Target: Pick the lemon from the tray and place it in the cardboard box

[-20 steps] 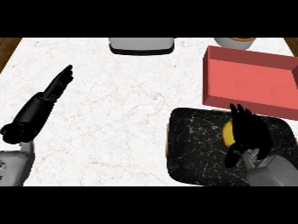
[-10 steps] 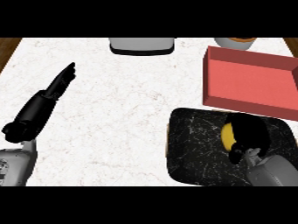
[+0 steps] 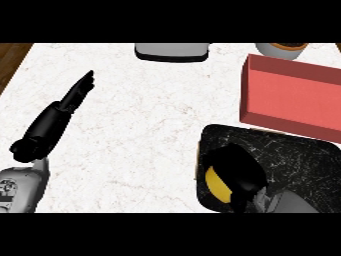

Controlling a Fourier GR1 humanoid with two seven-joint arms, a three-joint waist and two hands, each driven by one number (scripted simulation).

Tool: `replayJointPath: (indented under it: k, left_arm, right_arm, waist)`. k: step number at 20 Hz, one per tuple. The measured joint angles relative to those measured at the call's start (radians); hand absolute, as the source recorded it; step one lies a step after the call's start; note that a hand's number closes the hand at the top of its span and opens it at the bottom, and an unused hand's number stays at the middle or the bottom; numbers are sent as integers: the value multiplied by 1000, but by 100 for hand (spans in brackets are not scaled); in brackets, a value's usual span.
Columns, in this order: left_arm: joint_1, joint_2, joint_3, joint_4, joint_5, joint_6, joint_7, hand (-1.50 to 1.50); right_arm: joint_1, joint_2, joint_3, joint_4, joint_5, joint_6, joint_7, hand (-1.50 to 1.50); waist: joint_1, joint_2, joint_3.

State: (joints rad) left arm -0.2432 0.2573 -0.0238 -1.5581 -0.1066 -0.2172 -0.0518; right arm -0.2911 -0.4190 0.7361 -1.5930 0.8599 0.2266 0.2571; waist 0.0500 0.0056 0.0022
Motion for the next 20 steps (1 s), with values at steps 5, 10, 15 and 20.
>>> replayJointPath:
  k: [5,10,15,20]
  left_arm:
    - [24,1,7,0,-7,8,-6,0]
    - [36,23,42,2,12,-6,-9,0]
    - [32,-2,28,21,-18,16,-24,0]
    - [39,8,41,19,-9,5,-29,0]
  right_arm:
    - [3,-74,71,-98,-21,-90,-316,150]
    - [29,-200,-2,-230,-52,-194,-530,150]
    - [63,-273,-171,-350,-179,-197,-600,150]
    - [72,-252,-360,-403,-361,-165,-471,150]
  waist:
    - [-24,-4,0]
    - [-49,-7,-1]
    - [-59,-7,-2]
    - [-61,-8,-3]
